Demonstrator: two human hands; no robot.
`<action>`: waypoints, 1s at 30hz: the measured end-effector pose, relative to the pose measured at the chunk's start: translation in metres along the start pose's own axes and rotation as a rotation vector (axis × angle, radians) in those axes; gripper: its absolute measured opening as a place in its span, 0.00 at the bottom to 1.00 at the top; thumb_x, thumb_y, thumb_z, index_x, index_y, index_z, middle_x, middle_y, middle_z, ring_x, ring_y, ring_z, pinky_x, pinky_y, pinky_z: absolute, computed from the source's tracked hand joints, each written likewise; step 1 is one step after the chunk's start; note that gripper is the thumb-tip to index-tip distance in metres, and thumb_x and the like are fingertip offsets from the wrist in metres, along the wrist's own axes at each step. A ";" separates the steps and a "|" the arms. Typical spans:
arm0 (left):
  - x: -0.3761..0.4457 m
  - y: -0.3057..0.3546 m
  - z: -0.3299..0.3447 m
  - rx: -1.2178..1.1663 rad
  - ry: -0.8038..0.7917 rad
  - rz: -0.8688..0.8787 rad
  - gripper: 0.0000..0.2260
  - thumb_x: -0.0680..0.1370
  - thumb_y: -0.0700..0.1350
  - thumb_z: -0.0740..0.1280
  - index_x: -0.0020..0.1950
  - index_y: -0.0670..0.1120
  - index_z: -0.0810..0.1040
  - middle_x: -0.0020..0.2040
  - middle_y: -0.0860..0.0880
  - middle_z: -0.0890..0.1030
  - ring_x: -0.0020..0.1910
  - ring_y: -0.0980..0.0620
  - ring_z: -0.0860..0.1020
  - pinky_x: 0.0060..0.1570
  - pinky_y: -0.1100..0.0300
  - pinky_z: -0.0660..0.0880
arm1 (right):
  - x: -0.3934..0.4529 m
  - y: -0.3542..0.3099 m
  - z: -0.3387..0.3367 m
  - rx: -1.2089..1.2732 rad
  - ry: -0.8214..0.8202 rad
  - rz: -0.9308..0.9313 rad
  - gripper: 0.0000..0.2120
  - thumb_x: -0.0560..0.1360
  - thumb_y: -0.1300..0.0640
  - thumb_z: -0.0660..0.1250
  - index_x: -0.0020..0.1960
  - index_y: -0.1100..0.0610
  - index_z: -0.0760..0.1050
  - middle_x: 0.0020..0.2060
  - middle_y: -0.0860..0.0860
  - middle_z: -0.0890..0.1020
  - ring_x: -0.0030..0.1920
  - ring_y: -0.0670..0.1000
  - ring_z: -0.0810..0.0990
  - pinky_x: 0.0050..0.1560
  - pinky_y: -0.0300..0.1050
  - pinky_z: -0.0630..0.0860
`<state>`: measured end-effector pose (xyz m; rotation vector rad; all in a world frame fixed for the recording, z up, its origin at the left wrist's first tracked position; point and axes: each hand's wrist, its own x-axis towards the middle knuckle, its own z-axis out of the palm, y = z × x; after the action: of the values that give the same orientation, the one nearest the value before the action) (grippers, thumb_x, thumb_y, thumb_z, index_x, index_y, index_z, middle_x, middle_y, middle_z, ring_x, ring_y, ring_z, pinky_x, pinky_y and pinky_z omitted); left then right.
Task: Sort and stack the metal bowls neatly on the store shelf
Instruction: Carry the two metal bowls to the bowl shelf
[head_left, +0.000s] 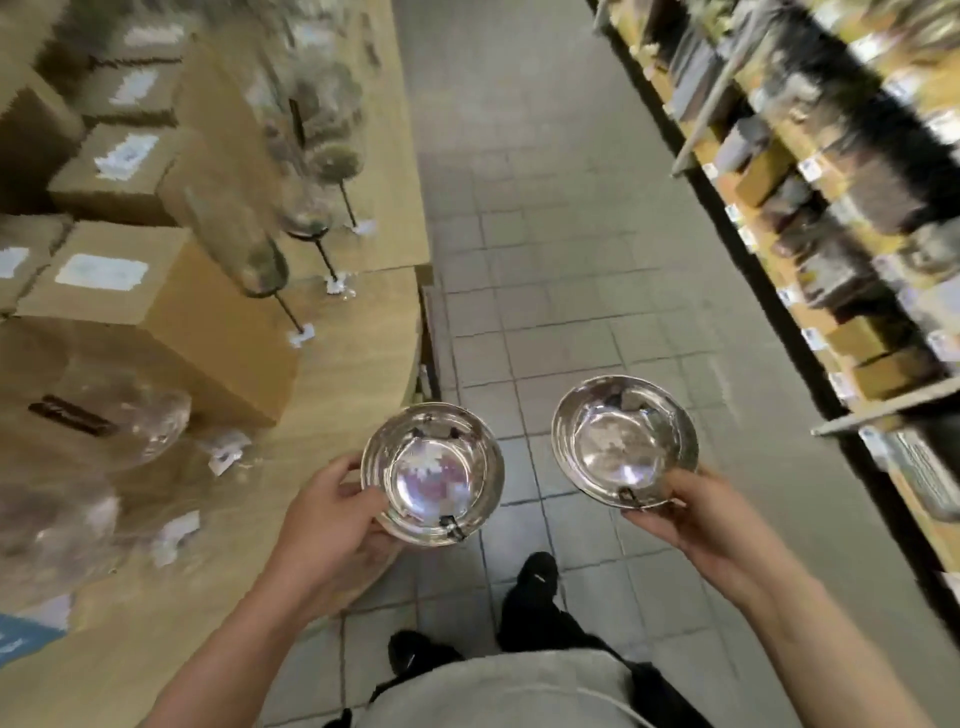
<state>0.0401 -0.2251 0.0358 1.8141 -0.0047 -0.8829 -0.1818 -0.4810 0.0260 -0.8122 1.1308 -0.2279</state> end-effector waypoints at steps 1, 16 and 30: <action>0.006 0.008 0.013 0.005 -0.021 0.007 0.14 0.75 0.33 0.70 0.53 0.52 0.83 0.43 0.49 0.88 0.39 0.46 0.87 0.37 0.51 0.85 | 0.000 -0.004 -0.013 0.025 0.026 -0.005 0.19 0.75 0.73 0.62 0.65 0.65 0.74 0.46 0.59 0.88 0.39 0.51 0.88 0.36 0.43 0.84; 0.108 0.114 0.196 0.135 -0.233 0.079 0.11 0.75 0.44 0.71 0.55 0.54 0.85 0.45 0.47 0.88 0.38 0.53 0.86 0.37 0.58 0.81 | 0.003 -0.080 -0.165 0.215 0.267 -0.213 0.18 0.76 0.75 0.63 0.62 0.59 0.76 0.47 0.57 0.88 0.45 0.53 0.88 0.41 0.40 0.84; 0.252 0.210 0.316 0.189 -0.334 0.124 0.07 0.78 0.41 0.69 0.53 0.49 0.84 0.44 0.48 0.87 0.39 0.54 0.86 0.35 0.64 0.80 | 0.121 -0.177 -0.161 0.291 0.353 -0.227 0.14 0.78 0.72 0.62 0.61 0.63 0.78 0.51 0.59 0.88 0.48 0.53 0.88 0.41 0.40 0.84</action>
<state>0.1266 -0.6716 0.0155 1.7961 -0.4214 -1.1160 -0.2286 -0.7456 0.0305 -0.6526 1.2953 -0.7317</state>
